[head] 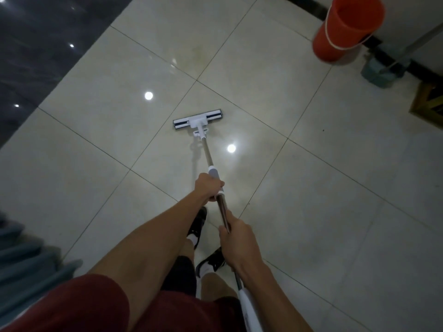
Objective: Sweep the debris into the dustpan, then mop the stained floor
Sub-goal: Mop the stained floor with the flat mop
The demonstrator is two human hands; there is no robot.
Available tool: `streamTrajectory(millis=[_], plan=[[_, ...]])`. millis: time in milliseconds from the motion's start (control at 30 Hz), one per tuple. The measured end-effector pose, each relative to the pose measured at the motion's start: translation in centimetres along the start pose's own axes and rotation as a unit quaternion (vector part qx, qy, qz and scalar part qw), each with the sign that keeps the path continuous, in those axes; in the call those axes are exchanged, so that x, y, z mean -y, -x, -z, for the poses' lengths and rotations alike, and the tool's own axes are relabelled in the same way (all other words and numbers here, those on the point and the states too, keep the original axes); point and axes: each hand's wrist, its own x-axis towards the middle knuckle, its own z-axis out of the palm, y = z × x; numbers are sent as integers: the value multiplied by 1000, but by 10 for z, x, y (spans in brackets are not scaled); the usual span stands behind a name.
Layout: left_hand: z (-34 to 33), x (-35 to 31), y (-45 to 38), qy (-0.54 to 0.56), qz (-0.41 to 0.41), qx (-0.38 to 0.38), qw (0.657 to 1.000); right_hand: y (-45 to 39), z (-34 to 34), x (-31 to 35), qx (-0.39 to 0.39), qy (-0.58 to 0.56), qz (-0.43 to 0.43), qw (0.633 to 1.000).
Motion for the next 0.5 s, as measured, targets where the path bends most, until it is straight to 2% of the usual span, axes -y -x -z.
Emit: streamTrajectory(millis=[233,500], plan=[[7,-24,-36,-31,-30,-38,998,-44,-1,11,0,-32,-1,1000],[69,-132,-137,-52,-45,-34,997,-167,14,99,-2,-43,6,999]])
